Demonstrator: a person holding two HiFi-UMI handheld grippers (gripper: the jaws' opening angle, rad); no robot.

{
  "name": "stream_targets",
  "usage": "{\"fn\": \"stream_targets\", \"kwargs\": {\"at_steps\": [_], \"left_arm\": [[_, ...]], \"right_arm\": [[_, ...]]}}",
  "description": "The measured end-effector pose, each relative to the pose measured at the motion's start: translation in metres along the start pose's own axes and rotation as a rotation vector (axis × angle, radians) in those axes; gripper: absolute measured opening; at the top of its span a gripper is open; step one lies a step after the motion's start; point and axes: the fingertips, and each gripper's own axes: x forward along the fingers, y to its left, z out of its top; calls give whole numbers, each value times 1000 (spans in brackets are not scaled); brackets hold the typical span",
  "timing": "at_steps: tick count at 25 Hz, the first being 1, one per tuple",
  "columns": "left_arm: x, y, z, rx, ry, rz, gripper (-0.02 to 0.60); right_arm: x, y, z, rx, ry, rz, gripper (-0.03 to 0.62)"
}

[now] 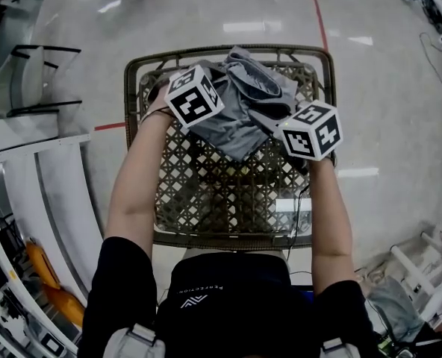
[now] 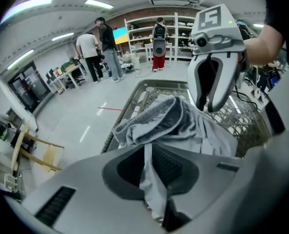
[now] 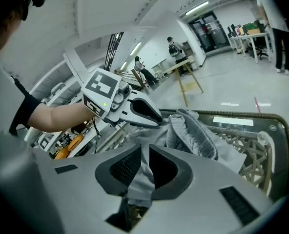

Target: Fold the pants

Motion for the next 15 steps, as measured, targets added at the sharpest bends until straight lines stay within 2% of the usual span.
{"fn": "stream_targets", "kwargs": {"at_steps": [3,6,12,15], "left_arm": [[8,-18,-13,-6,27,-62,51],[14,-23,-15,-5,27,-75,48],[19,-23,4,22,-11,-65,46],[22,-21,16,30,-39,-45,46]], "right_arm": [[11,-2,-18,17,53,-4,67],[16,-12,-24,61,49,-35,66],[9,-50,-11,133,-47,-176,66],[3,-71,-14,156,-58,-254,66]]}}
